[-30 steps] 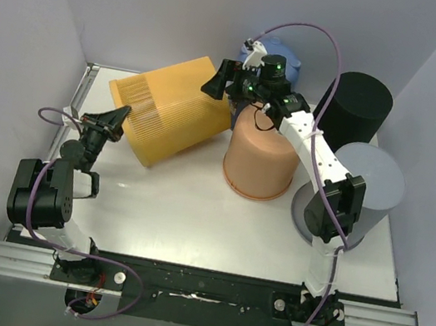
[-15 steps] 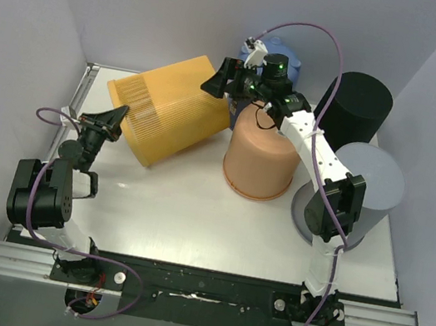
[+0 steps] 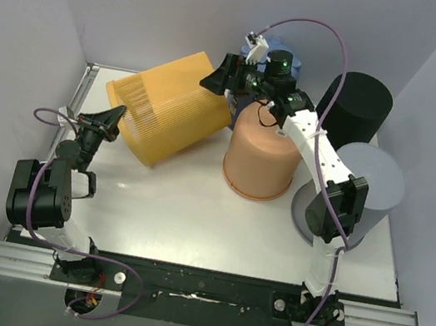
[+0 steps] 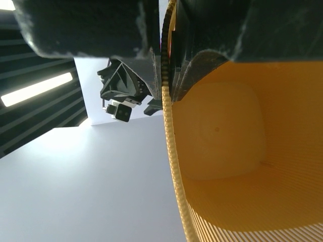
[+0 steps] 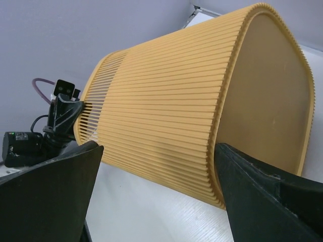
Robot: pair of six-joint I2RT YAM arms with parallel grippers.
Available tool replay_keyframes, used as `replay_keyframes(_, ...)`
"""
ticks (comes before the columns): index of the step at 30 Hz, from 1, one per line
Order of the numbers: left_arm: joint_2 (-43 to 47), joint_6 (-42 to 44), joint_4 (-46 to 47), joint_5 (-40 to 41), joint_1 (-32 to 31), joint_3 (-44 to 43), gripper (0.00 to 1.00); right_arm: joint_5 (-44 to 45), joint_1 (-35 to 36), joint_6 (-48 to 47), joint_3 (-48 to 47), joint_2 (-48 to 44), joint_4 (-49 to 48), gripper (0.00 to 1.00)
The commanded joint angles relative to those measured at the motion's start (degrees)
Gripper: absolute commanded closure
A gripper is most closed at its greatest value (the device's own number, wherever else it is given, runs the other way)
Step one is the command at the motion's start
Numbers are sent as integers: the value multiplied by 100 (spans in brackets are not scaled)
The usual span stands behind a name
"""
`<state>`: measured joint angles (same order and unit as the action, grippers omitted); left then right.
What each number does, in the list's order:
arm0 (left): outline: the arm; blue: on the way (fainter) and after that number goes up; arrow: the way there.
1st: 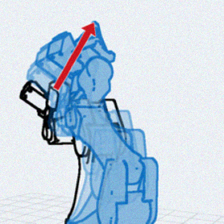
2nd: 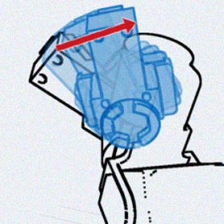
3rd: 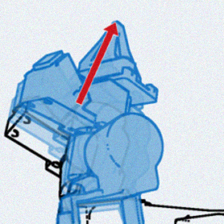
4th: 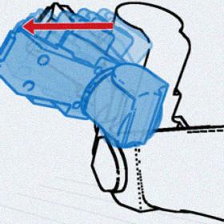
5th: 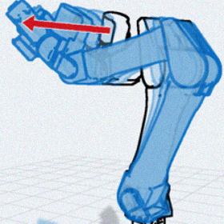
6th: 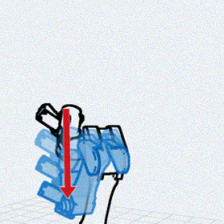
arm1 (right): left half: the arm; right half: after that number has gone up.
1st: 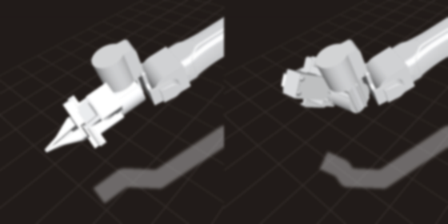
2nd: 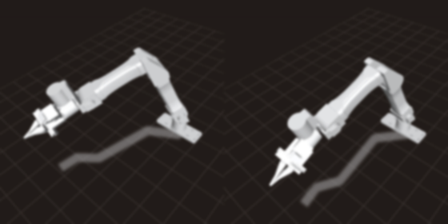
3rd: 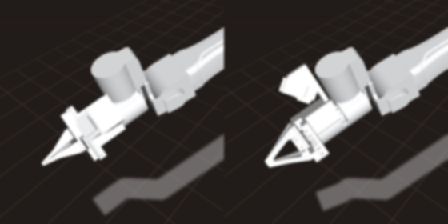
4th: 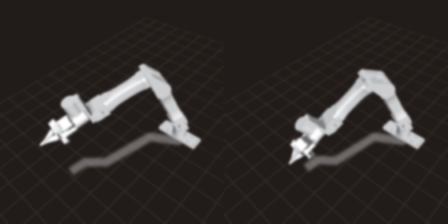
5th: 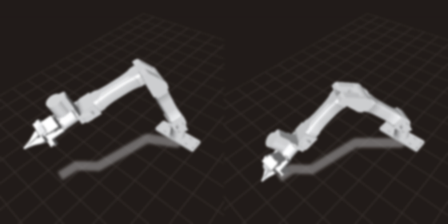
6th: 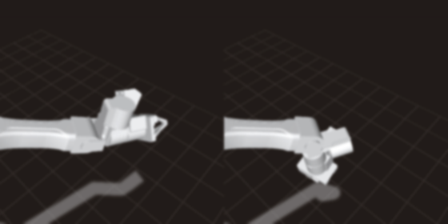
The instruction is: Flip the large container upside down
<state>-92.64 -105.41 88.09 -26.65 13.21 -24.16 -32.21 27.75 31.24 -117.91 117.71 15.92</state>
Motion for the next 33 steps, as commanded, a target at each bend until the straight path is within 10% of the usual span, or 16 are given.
replay_keyframes(1, 121, -127, 1472, -214, -20, -346, 100, -648, 224, 8, -478, -721, -627, 3)
replay_keyframes(25, -679, 802, 1474, -1654, -324, -357, 100, -752, 1013, -162, 64, -629, -538, 2)
replay_keyframes(33, -839, 964, 1474, -1868, -78, 153, 61, -760, 1113, -230, 56, -636, -479, 2)
